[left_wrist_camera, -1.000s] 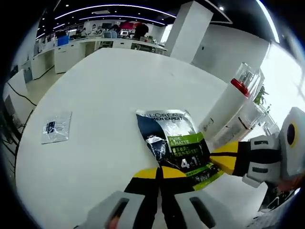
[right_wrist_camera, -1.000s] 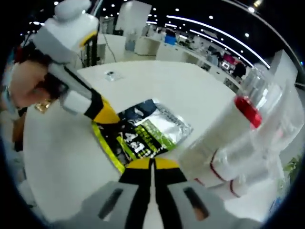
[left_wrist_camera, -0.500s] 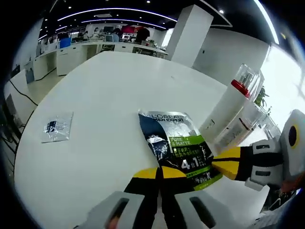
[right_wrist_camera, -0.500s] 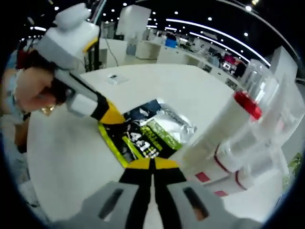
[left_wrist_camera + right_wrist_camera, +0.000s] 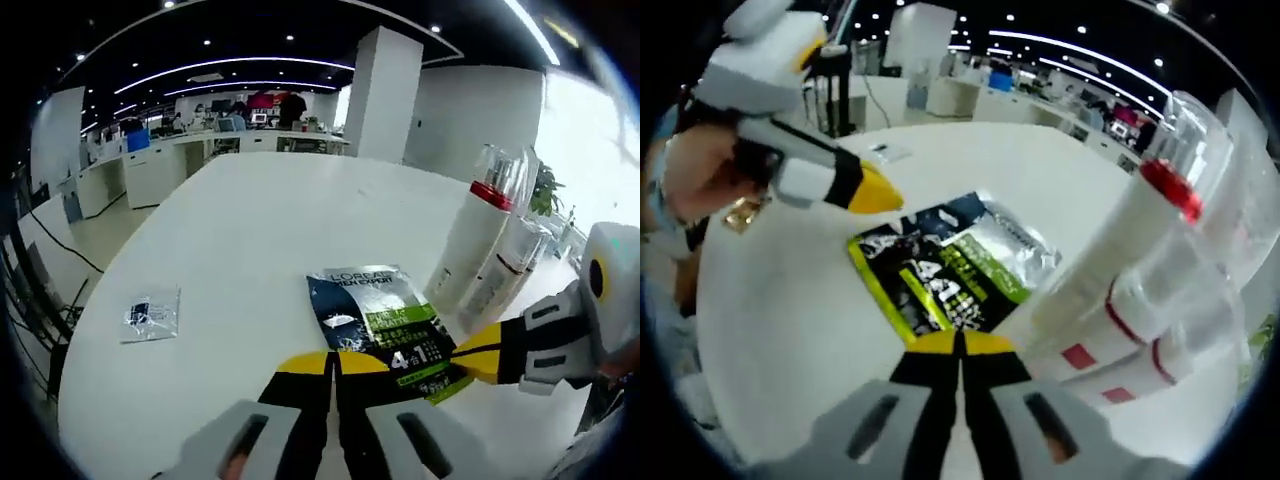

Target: Arrange the skincare products in the storage area until every visible bottle or jar stands upright without overlapping.

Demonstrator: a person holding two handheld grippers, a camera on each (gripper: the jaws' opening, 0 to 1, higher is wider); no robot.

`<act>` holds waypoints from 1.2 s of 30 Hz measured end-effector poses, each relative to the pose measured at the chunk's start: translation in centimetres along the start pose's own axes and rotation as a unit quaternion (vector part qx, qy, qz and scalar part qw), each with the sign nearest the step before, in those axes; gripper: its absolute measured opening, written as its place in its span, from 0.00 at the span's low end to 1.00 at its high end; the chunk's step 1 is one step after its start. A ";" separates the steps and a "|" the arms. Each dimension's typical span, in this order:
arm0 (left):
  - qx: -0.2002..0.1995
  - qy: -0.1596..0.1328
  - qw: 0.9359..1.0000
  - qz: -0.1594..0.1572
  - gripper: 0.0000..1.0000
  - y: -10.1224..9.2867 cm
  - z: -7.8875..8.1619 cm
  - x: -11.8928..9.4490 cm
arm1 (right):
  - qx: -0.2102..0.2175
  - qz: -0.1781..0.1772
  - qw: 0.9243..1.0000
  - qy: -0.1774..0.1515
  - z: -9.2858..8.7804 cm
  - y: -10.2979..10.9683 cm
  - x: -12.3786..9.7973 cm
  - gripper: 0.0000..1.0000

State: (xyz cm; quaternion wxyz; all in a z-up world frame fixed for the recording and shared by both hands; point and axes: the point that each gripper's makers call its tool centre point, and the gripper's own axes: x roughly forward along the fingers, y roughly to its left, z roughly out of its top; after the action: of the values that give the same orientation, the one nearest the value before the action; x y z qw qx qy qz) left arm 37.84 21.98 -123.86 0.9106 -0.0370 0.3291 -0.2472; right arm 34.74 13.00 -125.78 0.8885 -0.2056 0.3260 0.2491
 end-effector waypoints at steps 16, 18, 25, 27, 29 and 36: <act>0.080 0.025 0.996 0.020 0.00 0.2 -2.1 1.2 | -0.031 -0.006 0.999 -0.024 0.1 0.1 -0.2 0.00; 0.083 0.026 0.996 0.024 0.00 0.3 -2.2 1.2 | -0.026 -0.005 0.999 -0.025 0.1 0.1 -0.2 0.00; 0.089 0.021 0.995 0.033 0.00 1.0 -2.2 0.9 | 0.019 0.001 0.999 -0.029 0.0 0.0 -0.1 0.00; 0.098 0.021 0.994 0.035 0.00 1.0 -2.2 0.9 | 0.041 0.010 0.999 -0.034 0.0 -0.1 -0.1 0.00; 0.104 0.020 0.994 0.036 0.00 1.0 -2.2 0.9 | 0.042 0.004 0.999 -0.033 -0.1 -0.4 -0.2 0.00; 0.104 0.015 0.994 0.035 0.00 1.0 -2.2 0.9 | 0.034 -0.002 0.999 -0.031 -0.4 -0.6 -0.4 0.00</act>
State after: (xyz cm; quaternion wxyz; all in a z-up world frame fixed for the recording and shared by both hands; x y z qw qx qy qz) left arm 37.48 22.70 -126.34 0.9125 0.0731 0.3168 -0.2483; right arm 34.62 12.18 -125.66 0.9052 -0.1678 0.3060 0.2427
